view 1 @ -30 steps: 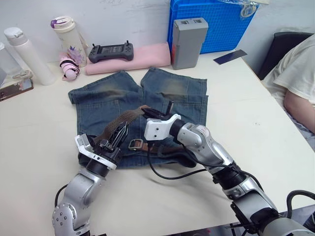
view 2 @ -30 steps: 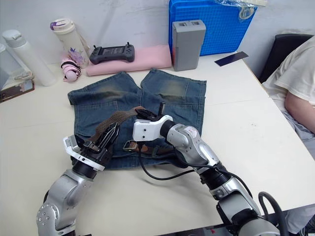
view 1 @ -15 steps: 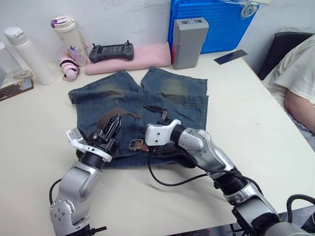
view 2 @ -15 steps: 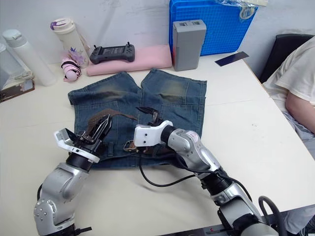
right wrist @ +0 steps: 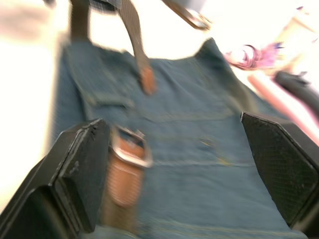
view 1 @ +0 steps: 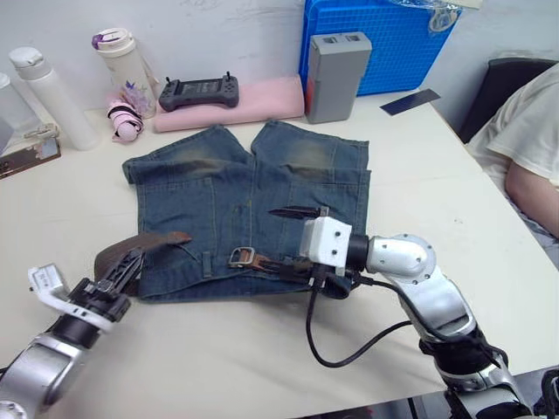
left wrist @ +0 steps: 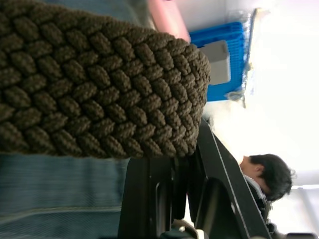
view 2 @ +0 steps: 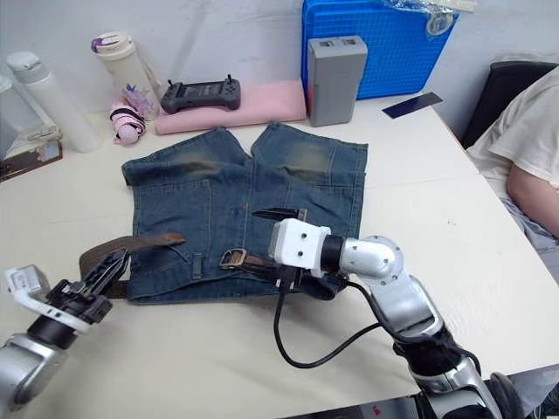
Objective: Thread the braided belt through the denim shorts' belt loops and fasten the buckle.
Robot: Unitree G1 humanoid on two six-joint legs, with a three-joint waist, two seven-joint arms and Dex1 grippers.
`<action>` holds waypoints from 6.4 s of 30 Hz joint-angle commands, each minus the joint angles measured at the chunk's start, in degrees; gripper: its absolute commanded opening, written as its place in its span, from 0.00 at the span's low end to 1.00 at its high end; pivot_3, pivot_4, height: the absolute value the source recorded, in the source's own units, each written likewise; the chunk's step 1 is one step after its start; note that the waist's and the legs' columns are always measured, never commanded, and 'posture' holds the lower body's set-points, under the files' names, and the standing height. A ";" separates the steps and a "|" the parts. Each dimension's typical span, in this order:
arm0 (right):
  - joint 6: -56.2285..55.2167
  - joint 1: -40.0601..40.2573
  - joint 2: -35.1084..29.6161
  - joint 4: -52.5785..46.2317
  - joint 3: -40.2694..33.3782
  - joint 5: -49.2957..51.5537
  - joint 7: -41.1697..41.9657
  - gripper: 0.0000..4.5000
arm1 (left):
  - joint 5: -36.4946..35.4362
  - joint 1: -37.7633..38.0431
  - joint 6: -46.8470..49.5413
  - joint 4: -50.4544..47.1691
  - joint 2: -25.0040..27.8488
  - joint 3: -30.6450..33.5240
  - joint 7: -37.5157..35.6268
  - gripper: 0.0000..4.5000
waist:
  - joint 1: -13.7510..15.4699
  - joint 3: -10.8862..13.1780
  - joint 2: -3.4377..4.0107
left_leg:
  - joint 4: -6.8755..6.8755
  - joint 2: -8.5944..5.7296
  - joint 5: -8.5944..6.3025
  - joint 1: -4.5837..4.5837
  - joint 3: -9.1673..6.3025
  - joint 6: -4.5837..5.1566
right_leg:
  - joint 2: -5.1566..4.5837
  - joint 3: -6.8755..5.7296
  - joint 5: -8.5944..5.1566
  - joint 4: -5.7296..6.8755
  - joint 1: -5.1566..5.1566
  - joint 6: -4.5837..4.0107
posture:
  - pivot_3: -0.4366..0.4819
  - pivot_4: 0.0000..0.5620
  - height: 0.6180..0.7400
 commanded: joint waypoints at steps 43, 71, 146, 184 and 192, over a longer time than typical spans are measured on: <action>-37.40 -5.53 12.40 27.58 13.12 -27.87 -25.48 0.99 | -0.67 5.02 -2.71 -14.13 3.00 -7.59 -21.61 0.00 | -0.44 0.05 0.02 | -0.04 -0.02 -0.07 0.09 -0.02 -0.02 | 0.03 0.04 0.00 0.02 -0.04 -0.01 | 0.48 0.27 0.75; -39.10 -3.79 12.48 27.97 11.45 -29.24 -26.49 0.83 | -0.67 2.48 -9.48 -19.13 -2.31 -12.81 -16.95 0.00 | -0.42 0.04 0.00 | -0.02 -0.02 -0.07 0.09 -0.02 -0.02 | 0.05 0.04 0.00 0.03 -0.02 -0.01 | 0.48 0.27 0.75; -33.95 -1.53 12.44 25.51 8.15 -30.88 -30.18 0.54 | -0.67 3.57 -27.12 -28.72 -3.82 -26.31 -7.35 0.00 | -0.27 0.05 0.01 | -0.03 -0.01 -0.07 0.10 0.02 -0.03 | 0.09 0.09 0.00 0.01 -0.01 -0.01 | 0.48 0.27 0.75; -29.61 -1.98 15.69 22.41 8.04 -30.73 -30.97 0.01 | -0.67 3.22 -31.04 -31.12 -7.26 -32.13 -2.04 0.00 | -0.26 0.05 0.01 | -0.03 -0.01 -0.07 0.11 0.02 -0.04 | 0.09 0.09 0.00 -0.01 0.01 0.00 | 0.48 0.27 0.75; -26.78 -3.60 13.29 21.89 9.07 -34.92 -29.25 0.00 | -0.67 2.08 -28.89 -28.65 -2.84 -26.89 -1.05 0.65 | -0.28 0.05 0.00 | -0.03 -0.01 -0.07 0.11 0.03 -0.03 | 0.09 0.10 0.00 -0.01 0.01 0.00 | 0.48 0.27 0.75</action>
